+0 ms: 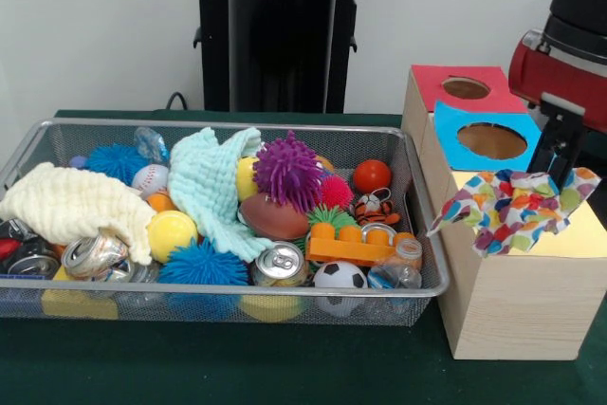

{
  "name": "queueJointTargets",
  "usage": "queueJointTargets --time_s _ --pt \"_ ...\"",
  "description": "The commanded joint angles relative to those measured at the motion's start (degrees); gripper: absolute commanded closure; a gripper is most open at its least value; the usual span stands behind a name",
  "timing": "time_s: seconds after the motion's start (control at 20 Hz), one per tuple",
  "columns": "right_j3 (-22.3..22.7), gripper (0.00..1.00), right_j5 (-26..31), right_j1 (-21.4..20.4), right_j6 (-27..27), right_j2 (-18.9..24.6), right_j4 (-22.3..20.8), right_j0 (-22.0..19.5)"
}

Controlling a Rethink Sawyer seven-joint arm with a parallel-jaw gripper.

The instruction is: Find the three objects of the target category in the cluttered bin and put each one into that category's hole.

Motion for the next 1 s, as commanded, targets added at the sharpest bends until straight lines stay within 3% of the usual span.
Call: queueJointTargets --time_s 0.05,1.0 --pt "9.13 1.00 -5.35 0.93 13.90 4.69 1.65 -1.43" --pt "13.30 1.00 -7.09 0.58 16.25 4.10 2.92 1.38"
